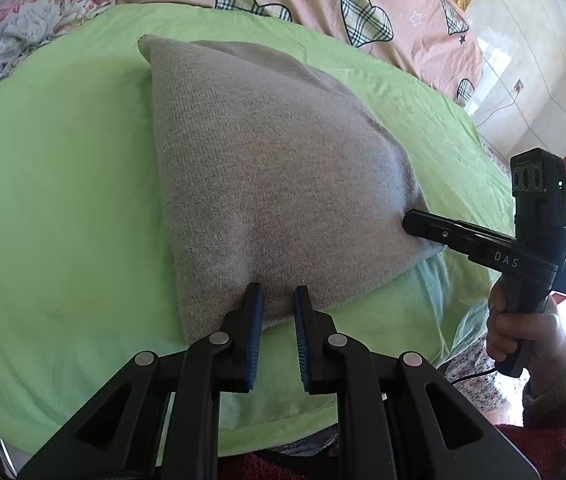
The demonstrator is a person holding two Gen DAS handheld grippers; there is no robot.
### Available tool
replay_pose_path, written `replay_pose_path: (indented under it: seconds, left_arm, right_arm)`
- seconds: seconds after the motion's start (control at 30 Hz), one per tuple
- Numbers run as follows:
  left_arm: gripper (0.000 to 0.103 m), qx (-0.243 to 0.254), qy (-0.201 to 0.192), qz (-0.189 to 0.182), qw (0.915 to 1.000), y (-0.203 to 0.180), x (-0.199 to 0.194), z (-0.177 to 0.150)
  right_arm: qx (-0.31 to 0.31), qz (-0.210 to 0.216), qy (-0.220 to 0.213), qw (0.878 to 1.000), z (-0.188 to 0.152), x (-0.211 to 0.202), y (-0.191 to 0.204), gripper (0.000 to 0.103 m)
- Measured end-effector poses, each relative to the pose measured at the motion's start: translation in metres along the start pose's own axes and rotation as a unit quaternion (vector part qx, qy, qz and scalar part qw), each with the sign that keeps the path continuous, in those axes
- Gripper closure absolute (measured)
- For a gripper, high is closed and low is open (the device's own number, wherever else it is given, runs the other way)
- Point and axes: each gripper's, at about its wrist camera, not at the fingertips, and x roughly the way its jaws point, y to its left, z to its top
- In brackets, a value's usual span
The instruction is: Fold small clothes
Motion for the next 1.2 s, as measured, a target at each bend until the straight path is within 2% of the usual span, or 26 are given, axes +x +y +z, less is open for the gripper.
replay_pose_path:
  seconds: [0.47, 0.73, 0.87, 0.93, 1.0, 1.03, 1.13, 1.2]
  left_arm:
    - [0.088, -0.009, -0.001, 0.024, 0.9997, -0.004, 0.000, -0.002]
    - [0.081, -0.009, 0.023, 0.040, 0.9989, -0.011, -0.008, -0.003]
    - [0.064, 0.002, 0.023, 0.063, 0.9978, -0.017, -0.022, -0.008]
    - [0.057, 0.010, 0.018, 0.082, 0.9964, -0.019, -0.029, -0.011]
    - [0.045, 0.011, 0.012, 0.103, 0.9946, -0.019, -0.036, -0.013]
    - [0.044, 0.008, 0.010, 0.108, 0.9940, -0.018, -0.039, -0.014]
    - [0.039, -0.004, 0.013, 0.108, 0.9940, -0.013, -0.043, -0.014]
    - [0.029, -0.011, 0.014, 0.111, 0.9936, -0.011, -0.046, -0.015]
  right_arm:
    - [0.000, -0.011, -0.005, 1.000, -0.005, -0.004, 0.001, 0.079]
    - [0.013, -0.035, 0.011, 0.999, -0.009, -0.016, 0.002, 0.079]
    - [0.007, -0.059, 0.021, 0.998, -0.014, -0.027, 0.010, 0.077]
    - [0.003, -0.068, 0.025, 0.997, -0.020, -0.033, 0.015, 0.070]
    - [0.001, -0.076, 0.031, 0.997, -0.027, -0.038, 0.019, 0.063]
    - [0.002, -0.079, 0.032, 0.996, -0.030, -0.040, 0.021, 0.058]
    - [0.006, -0.074, 0.034, 0.997, -0.039, -0.047, 0.027, 0.054]
    - [0.009, -0.073, 0.030, 0.997, -0.043, -0.052, 0.030, 0.047]
